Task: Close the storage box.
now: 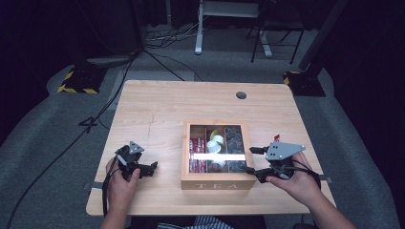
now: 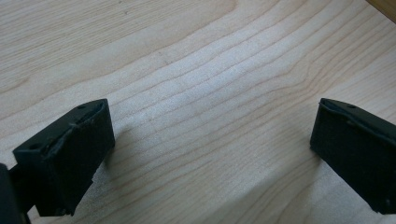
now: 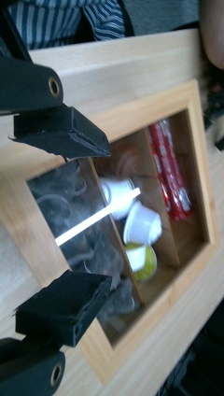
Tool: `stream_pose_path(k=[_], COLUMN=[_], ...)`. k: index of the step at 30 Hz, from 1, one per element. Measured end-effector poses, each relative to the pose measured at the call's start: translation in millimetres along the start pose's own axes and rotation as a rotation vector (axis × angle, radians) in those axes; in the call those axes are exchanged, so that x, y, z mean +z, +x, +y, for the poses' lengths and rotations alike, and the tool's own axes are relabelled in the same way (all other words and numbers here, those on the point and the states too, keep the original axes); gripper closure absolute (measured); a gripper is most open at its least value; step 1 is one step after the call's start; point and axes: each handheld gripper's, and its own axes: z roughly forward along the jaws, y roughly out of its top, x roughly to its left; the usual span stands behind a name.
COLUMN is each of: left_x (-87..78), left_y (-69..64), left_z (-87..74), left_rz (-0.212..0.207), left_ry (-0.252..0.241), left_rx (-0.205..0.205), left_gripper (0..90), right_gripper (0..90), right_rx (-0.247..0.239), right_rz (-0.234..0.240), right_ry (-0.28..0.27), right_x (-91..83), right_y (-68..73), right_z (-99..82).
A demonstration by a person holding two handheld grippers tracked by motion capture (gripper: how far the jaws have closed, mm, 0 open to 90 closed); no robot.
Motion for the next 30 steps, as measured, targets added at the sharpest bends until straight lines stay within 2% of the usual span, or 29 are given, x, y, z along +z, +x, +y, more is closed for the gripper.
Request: stream_pose_path(k=[3, 4, 5, 12, 13, 15, 16, 17, 21, 27, 30], left_x=[-0.5, -0.7, -0.8, -1.1, -1.1, -1.0, -1.0, -1.0, -1.4, -1.8, -1.9], left_y=[-0.6, -0.7, -1.1, -1.1, -1.1, -1.1, -0.8, -0.8, 0.6, 2.3, 2.5], left_z=[-0.7, -0.9, -1.2, -1.5, -1.5, -1.5, -1.3, -1.3, -2.0, -2.3, -2.4], left_rz=[0.005, 0.007, 0.008, 0.008, 0.009, 0.009, 0.01, 0.01, 0.0, -0.012, -0.016], left_ry=[0.0, 0.0, -0.001, -0.002, -0.002, -0.002, -0.001, -0.001, -0.003, -0.003, -0.002], left_rx=[-0.009, -0.01, -0.016, -0.015, -0.016, -0.016, -0.014, -0.014, 0.0, 0.015, 0.016], left_gripper=[0.0, 0.0, 0.0, 0.0, 0.0, 0.0, 0.0, 0.0, 0.0, 0.0, 0.0], right_gripper=[30.3, 30.3, 30.3, 30.3, 30.3, 30.3, 30.3, 30.3, 30.3, 30.4, 30.4], right_rx=[0.048, 0.088, 0.088, 0.17, 0.191, 0.199, 0.228, 0.228, 0.265, 0.348, 0.373], right_rz=[-0.021, -0.037, -0.037, -0.141, -0.165, -0.172, -0.192, -0.192, -0.249, -0.305, -0.331], right_ry=[-0.009, -0.019, -0.019, -0.023, -0.012, -0.008, 0.001, 0.001, 0.031, 0.064, 0.091], right_x=[-7.7, -14.1, -14.1, -35.9, -42.2, -44.6, -50.9, -50.9, -58.0, -61.2, -60.9], right_y=[-11.2, -20.2, -20.2, -56.3, -64.8, -67.7, -76.6, -76.6, -93.7, -117.7, -127.6], right_z=[-1.2, -3.9, -3.9, -20.3, -25.8, -28.0, -34.9, -34.9, -49.8, -78.8, -93.8])
